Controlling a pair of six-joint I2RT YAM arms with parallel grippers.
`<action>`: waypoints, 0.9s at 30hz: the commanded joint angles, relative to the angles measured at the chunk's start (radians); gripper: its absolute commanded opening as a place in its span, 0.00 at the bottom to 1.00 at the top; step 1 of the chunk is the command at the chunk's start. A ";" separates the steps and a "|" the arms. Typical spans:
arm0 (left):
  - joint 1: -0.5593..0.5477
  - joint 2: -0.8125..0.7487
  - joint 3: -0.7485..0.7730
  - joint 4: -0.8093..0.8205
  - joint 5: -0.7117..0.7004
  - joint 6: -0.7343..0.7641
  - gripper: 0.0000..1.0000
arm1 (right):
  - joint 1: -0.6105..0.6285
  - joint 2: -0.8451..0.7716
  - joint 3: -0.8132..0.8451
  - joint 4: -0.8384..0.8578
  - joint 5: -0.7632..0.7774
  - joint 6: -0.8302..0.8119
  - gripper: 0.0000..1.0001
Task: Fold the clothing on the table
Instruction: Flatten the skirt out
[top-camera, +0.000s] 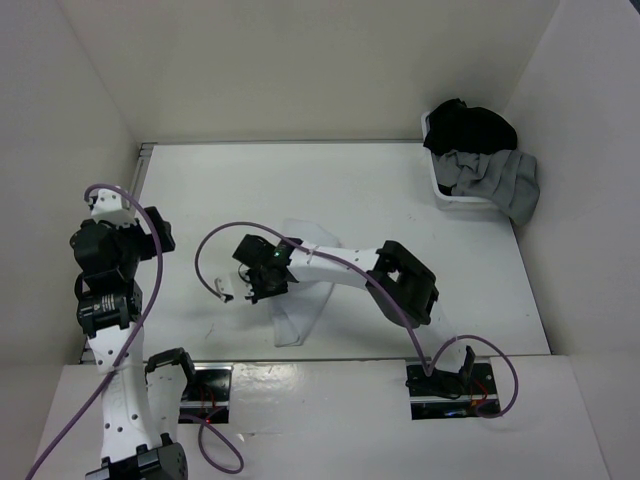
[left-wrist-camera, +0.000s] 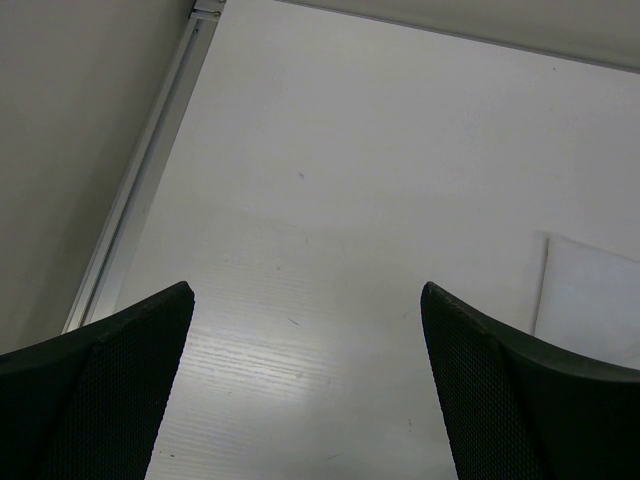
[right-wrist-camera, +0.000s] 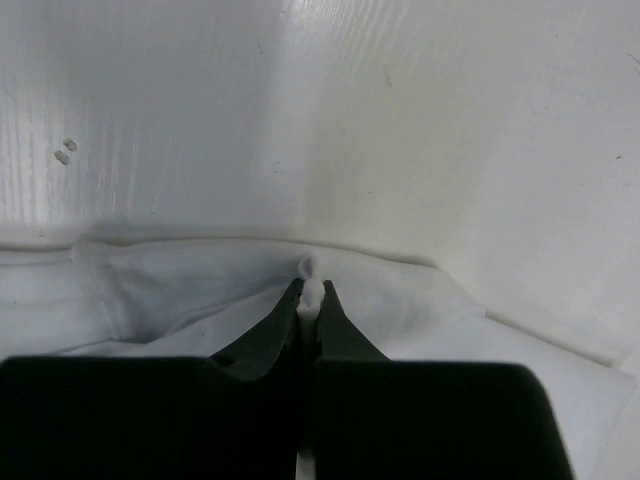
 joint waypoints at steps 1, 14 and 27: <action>0.006 -0.011 -0.004 0.033 0.031 0.018 1.00 | 0.009 -0.011 0.012 0.010 0.005 -0.004 0.00; 0.006 -0.011 -0.004 0.033 0.092 0.037 1.00 | -0.137 -0.169 0.153 0.083 -0.007 0.245 0.00; -0.034 0.019 -0.013 -0.011 0.482 0.208 1.00 | -0.146 -0.341 0.196 0.114 0.083 0.412 0.00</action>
